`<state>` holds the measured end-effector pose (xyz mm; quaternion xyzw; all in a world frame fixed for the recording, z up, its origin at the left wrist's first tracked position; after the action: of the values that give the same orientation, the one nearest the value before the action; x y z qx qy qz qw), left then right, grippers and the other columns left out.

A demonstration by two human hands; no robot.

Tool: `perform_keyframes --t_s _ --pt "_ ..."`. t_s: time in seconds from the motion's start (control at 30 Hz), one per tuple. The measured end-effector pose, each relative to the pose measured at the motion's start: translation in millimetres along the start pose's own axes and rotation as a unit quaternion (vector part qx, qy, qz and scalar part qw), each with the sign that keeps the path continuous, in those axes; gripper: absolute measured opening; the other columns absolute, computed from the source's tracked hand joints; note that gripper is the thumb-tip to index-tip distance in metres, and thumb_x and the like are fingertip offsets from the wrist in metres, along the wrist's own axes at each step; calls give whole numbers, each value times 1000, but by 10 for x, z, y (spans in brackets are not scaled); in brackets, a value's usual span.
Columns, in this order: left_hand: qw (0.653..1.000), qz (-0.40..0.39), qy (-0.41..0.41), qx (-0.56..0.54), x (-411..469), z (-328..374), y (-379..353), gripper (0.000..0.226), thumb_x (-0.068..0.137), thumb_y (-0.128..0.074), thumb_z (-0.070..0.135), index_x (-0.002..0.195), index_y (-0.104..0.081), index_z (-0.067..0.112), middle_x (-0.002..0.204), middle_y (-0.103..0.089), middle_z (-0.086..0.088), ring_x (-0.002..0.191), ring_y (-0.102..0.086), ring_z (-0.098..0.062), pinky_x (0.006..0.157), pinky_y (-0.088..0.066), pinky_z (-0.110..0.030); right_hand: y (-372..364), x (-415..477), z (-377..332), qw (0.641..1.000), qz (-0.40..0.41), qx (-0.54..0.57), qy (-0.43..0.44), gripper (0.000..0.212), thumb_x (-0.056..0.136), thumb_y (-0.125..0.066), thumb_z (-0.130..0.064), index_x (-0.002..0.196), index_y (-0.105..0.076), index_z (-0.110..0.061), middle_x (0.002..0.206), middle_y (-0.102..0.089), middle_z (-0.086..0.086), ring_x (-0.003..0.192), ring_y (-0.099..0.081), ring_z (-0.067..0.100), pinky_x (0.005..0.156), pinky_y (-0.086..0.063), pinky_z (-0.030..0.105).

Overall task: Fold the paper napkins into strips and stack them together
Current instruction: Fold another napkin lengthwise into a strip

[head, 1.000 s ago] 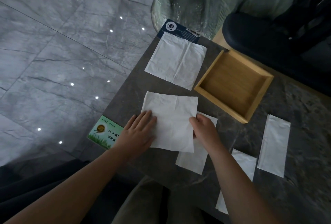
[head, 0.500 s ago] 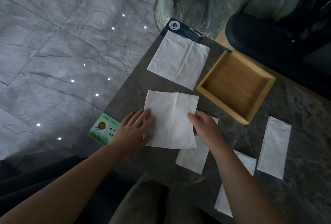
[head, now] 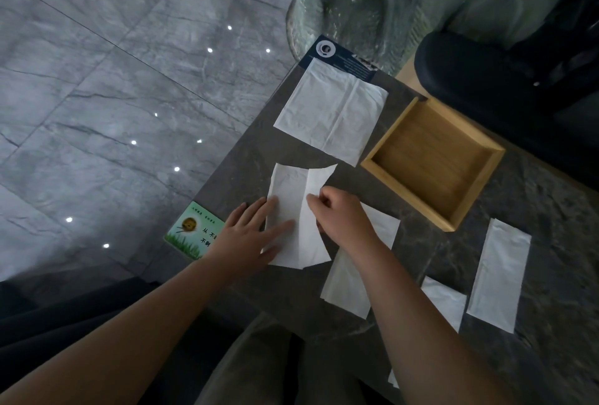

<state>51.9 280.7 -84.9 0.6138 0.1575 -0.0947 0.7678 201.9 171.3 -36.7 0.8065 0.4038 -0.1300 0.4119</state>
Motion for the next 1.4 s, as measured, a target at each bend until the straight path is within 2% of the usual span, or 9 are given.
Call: perform_keyframes --t_s 0.17,0.33,0.47,0.6,0.73,0.87,1.0,1.13,1.4 --pt "1000 -1 -4 0 5 3 6 63 103 -43 56 157 -11 50 173 2 -11 159 -1 -34 126 -13 -60 -244 17 -144 999 -45 22 4 39 109 -57 -40 74 -49 -24 70 -54 -4 68 -60 9 66 -43 21" --pt "1000 1 -4 -6 -10 32 53 42 99 -53 50 138 -48 35 172 -11 -17 157 0 -33 126 -13 -57 -405 58 -262 997 -50 51 17 34 109 -55 -46 81 -57 -27 86 -68 -7 88 -72 11 75 -52 22" --pt "998 -64 19 4 14 -2 -42 83 93 -68 43 162 -22 34 173 10 -12 159 11 -32 129 -1 -55 -518 134 -322 998 -53 26 25 34 108 -55 -48 81 -57 -28 97 -73 0 94 -73 12 83 -60 29" --pt "997 -69 35 -10 -5 -22 -26 108 90 -71 42 160 8 21 171 12 -9 159 9 -27 129 5 -49 -692 222 -317 996 -82 17 21 34 108 -53 -48 90 -64 -20 92 -72 0 90 -72 14 85 -60 34" --pt "999 -32 4 -20 -2 -36 21 94 81 -64 53 159 -34 12 165 -34 -18 154 -28 -37 125 -21 -55 -747 258 -263 996 -88 35 7 42 108 -49 -58 89 -65 -24 88 -72 -2 88 -71 15 88 -60 39" --pt "1000 -31 -2 -2 0 -49 36 80 87 -56 58 155 -44 19 165 -36 -14 155 -26 -33 125 -13 -49 -724 277 -169 997 -75 8 -6 49 107 -43 -64 94 -68 -23 91 -74 -4 88 -71 13 89 -62 42" --pt "999 -34 -12 7 -6 -38 42 91 76 -80 47 155 -43 19 162 -40 -14 152 -32 -36 123 -18 -54 -476 326 -148 999 -7 -35 31 22 108 -57 -45 112 -63 -23 101 -71 -7 88 -70 11 79 -62 37" --pt "998 -59 -7 13 -19 -41 28 98 86 -77 42 163 -21 20 171 -17 -12 159 -8 -34 127 -5 -54 -115 560 -231 991 79 -81 69 34 103 -69 -34 133 -61 -21 137 -57 -3 101 -66 14 82 -60 33" --pt "995 -99 10 21 -25 -79 8 100 90 -73 40 165 -11 18 173 -6 -11 159 3 -33 129 2 -53 -255 864 -515 980 -41 -161 113 38 94 -74 -32 129 -65 -21 131 -57 -1 112 -66 21 95 -55 41"
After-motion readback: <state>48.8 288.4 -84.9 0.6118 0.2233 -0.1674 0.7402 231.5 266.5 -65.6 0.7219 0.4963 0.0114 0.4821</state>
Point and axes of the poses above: each hand's wrist, its own x-axis towards the middle knuckle, its own y-axis out of the back of the hand, z = x × y, the point moved 9 cm from there along x, towards the middle knuckle
